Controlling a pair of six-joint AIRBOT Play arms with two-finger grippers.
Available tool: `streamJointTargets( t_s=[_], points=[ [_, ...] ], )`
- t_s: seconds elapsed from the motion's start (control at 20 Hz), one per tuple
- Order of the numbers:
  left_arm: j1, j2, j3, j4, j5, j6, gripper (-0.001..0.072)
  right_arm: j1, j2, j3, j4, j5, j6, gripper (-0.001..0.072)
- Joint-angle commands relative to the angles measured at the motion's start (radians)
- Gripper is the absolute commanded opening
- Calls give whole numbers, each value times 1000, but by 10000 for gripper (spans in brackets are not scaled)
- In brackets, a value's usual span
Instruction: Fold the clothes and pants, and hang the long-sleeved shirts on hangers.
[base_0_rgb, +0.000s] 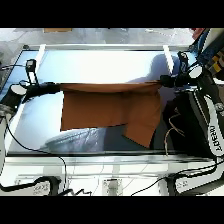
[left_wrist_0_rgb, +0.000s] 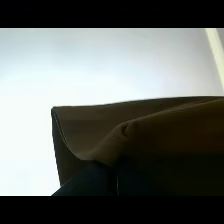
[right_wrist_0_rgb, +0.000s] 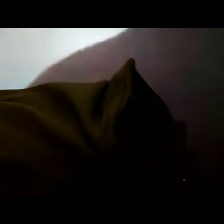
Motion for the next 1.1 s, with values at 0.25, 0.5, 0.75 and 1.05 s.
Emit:
streamJointTargets(
  t_s=[0.25,0.5,0.75,1.05],
  points=[
    [-1,-141,0,20,-74,0,405,0,-61,-47,-39,11,-1,319],
    [38,-6,1,29,-158,-3,691,-25,19,-44,-125,192,-3,417],
    [179,153,1,74,-454,-8,689,-139,124,-163,-126,481,-51,376],
    [308,137,-27,111,-612,-30,689,-204,329,-675,71,367,-127,377]
  ],
)
